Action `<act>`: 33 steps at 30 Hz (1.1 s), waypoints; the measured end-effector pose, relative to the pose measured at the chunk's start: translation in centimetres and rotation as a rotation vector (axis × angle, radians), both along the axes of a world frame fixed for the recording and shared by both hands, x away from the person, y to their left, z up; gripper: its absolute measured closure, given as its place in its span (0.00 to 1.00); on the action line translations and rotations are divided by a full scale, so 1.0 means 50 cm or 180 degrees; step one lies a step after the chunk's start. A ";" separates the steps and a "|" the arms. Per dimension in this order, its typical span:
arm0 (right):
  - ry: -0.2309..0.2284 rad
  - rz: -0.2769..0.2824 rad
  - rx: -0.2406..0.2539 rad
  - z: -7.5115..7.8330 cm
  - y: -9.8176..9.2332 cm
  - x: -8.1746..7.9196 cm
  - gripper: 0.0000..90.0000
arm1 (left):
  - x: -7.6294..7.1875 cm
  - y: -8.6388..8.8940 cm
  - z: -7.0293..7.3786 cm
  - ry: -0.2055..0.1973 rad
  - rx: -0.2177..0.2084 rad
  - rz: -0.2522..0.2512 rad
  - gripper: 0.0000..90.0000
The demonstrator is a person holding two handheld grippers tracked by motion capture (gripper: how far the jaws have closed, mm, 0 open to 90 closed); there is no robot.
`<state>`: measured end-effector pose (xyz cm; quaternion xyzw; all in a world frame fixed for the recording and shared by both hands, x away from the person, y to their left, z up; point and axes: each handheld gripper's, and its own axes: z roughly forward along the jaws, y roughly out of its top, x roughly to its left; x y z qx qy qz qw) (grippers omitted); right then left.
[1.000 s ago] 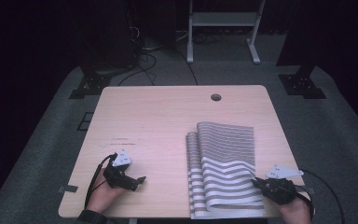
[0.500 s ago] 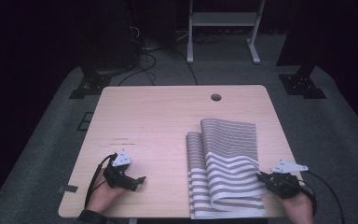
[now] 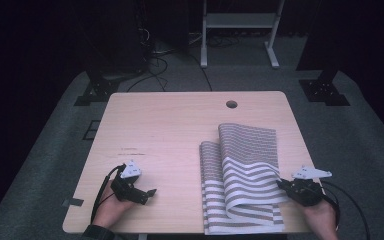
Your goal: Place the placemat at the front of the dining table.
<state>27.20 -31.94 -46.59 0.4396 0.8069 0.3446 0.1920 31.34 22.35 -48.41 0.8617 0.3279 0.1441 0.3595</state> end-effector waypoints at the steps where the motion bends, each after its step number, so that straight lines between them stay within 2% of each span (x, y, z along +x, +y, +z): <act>1: -0.0002 -0.0006 0.0002 0.000 -0.001 0.002 0.94 | 0.000 0.000 0.000 0.0000 0.0000 0.0000 0.00; 33: -0.0055 -0.0232 -0.0057 0.004 -0.026 0.068 0.94 | 0.000 0.000 0.000 -0.0001 0.0002 0.0000 0.00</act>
